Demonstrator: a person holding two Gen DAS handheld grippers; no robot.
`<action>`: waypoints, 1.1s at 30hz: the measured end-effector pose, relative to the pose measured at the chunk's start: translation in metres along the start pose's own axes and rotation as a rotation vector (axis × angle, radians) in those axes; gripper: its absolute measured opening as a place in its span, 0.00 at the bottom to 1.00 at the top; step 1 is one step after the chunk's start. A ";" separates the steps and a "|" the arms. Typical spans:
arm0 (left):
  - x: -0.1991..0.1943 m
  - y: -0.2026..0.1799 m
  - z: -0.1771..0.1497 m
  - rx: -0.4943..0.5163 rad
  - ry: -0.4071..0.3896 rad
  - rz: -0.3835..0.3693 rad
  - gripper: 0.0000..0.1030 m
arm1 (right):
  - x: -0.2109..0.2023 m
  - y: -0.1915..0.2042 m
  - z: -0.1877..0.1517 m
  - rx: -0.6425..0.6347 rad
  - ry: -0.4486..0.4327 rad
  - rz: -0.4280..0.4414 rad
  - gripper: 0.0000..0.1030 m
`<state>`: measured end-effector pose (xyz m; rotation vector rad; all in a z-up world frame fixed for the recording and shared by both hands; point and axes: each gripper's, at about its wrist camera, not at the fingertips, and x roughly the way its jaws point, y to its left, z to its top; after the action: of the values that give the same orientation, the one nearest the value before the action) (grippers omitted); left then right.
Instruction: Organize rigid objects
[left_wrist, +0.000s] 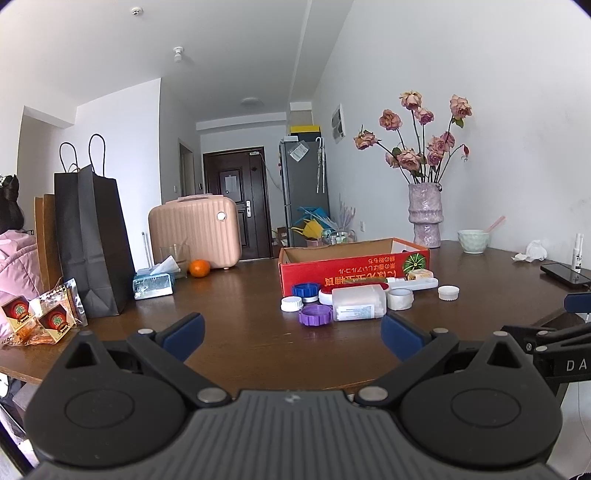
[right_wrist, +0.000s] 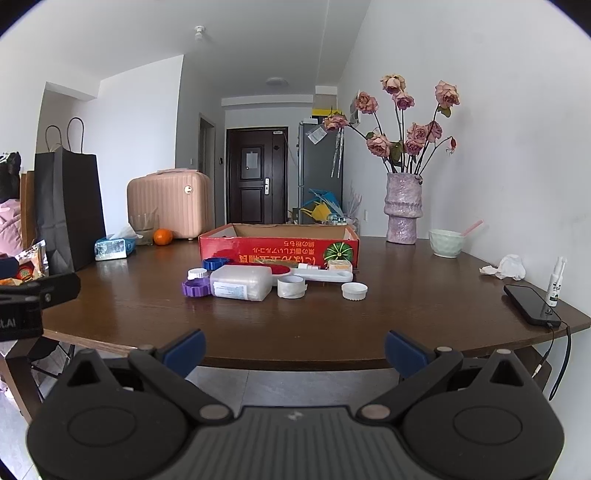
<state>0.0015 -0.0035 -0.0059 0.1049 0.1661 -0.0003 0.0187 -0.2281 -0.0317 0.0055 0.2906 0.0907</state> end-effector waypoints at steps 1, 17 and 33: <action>0.000 0.000 0.000 -0.001 0.000 0.000 1.00 | 0.000 0.000 0.000 0.000 0.000 0.000 1.00; 0.002 0.000 -0.002 -0.007 0.014 0.006 1.00 | 0.000 0.000 -0.001 -0.003 0.004 -0.003 1.00; 0.003 0.002 -0.001 -0.009 0.024 0.009 1.00 | 0.000 -0.001 -0.002 -0.005 0.005 -0.012 1.00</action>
<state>0.0042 -0.0011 -0.0075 0.0972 0.1893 0.0105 0.0187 -0.2296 -0.0337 -0.0011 0.2956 0.0792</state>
